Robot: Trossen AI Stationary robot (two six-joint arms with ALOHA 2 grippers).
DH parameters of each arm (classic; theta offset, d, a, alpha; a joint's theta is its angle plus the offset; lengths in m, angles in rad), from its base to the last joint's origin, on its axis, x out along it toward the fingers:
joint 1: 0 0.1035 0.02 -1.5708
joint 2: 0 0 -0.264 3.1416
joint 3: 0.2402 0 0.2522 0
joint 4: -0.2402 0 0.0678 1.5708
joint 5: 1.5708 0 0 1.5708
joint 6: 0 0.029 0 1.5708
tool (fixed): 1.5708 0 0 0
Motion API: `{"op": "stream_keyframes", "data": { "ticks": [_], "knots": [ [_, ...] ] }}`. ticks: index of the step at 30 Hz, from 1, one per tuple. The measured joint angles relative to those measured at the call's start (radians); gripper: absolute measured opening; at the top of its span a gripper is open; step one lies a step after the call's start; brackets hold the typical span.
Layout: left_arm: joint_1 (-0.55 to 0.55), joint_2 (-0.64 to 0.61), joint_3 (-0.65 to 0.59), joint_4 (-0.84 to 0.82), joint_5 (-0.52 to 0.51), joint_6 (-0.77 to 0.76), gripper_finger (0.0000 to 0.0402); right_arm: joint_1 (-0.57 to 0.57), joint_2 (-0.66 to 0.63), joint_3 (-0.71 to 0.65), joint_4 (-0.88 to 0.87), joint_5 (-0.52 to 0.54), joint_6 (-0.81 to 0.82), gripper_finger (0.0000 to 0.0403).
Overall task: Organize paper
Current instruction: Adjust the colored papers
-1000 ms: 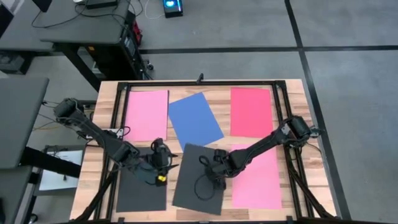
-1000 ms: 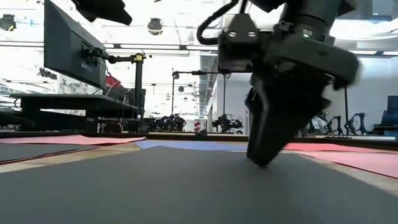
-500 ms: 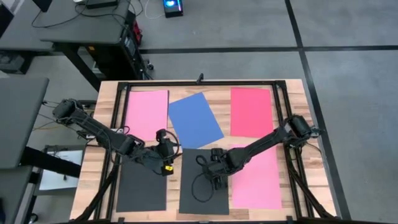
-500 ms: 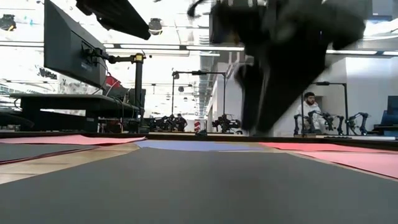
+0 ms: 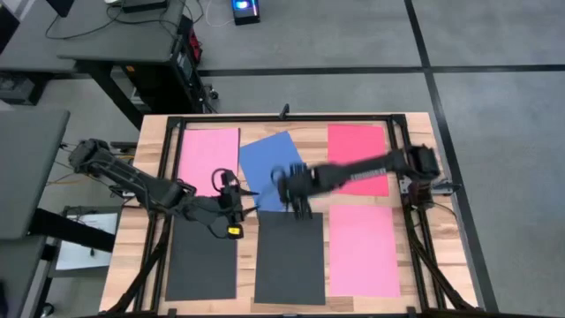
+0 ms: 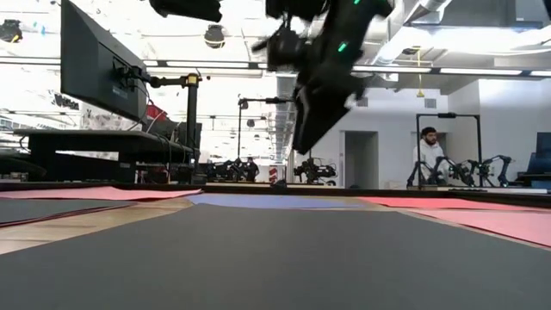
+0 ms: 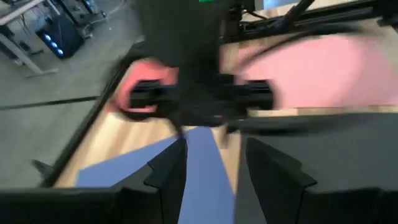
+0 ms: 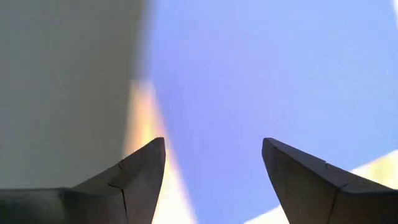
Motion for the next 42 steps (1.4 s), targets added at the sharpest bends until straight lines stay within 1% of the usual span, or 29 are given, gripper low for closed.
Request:
{"op": "stream_keyframes", "data": {
  "ticks": [2,3,5,7,8,11,14,19,24,33,39,42],
  "knots": [
    [0.042,-0.052,-0.046,0.043,0.012,0.018,0.0148,-0.075,0.0,0.0,0.05,-0.058,-0.074,0.0243],
    [0.069,-0.077,-0.081,0.083,0.041,0.021,0.0148,-0.105,0.001,0.0,0.076,-0.102,-0.104,0.0239],
    [0.134,-0.12,-0.172,0.19,0.156,0.026,0.0148,-0.152,0.001,-0.01,0.14,-0.186,-0.167,0.0232],
    [0.191,-0.153,-0.262,0.313,0.261,0.032,0.0148,-0.18,0.001,-0.027,0.174,-0.228,-0.228,0.0227],
    [0.214,-0.169,-0.299,0.366,0.29,0.031,0.0148,-0.189,0.001,-0.029,0.172,-0.233,-0.258,0.0225],
    [0.27,-0.208,-0.365,0.457,0.309,0.017,0.0148,-0.204,0.024,-0.028,0.176,-0.266,-0.315,0.022],
    [0.307,-0.216,-0.371,0.459,0.312,0.024,0.0148,-0.213,0.069,-0.028,0.172,-0.304,-0.326,0.0216],
    [0.337,-0.209,-0.367,0.459,0.348,0.03,0.0148,-0.222,0.141,-0.029,0.181,-0.308,-0.327,0.0209],
    [0.351,-0.196,-0.366,0.463,0.352,0.056,0.0148,-0.25,0.186,-0.028,0.172,-0.313,-0.271,0.0207],
    [0.402,-0.193,-0.365,0.457,0.352,0.062,0.0148,-0.325,0.192,-0.024,0.144,-0.314,-0.047,0.0207],
    [0.41,-0.193,-0.365,0.457,0.352,0.049,0.0148,-0.376,0.192,-0.024,0.142,-0.309,0.095,0.0207],
    [0.41,-0.193,-0.365,0.456,0.352,0.046,0.0148,-0.392,0.192,-0.025,0.132,-0.307,0.103,0.0207]
  ]
}}
